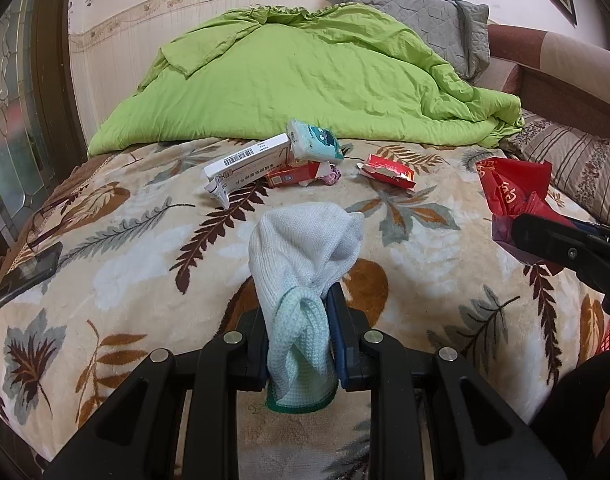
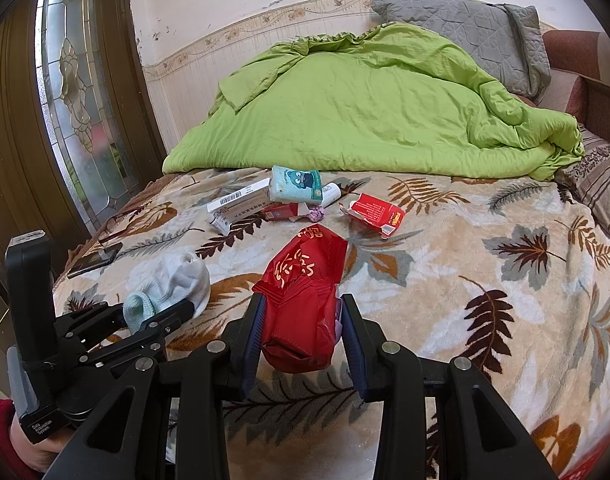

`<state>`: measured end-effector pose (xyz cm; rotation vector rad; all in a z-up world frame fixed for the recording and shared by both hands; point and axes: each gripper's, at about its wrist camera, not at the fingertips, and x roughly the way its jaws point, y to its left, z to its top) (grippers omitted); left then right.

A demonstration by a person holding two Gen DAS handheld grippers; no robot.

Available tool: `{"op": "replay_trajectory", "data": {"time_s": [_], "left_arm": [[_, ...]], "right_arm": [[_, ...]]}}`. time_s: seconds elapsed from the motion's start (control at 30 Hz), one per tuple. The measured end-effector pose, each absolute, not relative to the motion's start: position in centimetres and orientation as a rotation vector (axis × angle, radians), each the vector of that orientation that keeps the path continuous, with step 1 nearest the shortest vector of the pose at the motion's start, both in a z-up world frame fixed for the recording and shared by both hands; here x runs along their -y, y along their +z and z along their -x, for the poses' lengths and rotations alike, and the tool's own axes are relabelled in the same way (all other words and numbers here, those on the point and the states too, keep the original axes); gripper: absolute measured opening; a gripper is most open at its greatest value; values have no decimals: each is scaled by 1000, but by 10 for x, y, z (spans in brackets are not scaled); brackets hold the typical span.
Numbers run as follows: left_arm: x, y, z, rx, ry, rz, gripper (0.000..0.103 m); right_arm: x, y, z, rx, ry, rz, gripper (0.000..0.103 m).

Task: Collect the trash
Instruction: 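Grasp the red bag with the right gripper while the left holds the sock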

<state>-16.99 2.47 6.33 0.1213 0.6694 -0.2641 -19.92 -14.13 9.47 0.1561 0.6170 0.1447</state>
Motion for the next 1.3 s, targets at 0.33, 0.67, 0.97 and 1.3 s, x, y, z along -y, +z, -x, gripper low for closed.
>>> {"op": "replay_trajectory", "data": {"time_s": [0.33, 0.67, 0.97, 1.3], "left_arm": [[-25, 63, 171, -668, -263, -122, 23], [-26, 63, 169, -658, -271, -124, 23], [-23, 66, 171, -656, -269, -128, 23], [-21, 67, 172, -656, -273, -128, 23]], "right_arm": [[142, 94, 199, -617, 146, -156, 40], [142, 94, 199, -617, 145, -160, 40], [143, 94, 199, -616, 145, -160, 40], [144, 95, 200, -615, 146, -172, 40]]}}
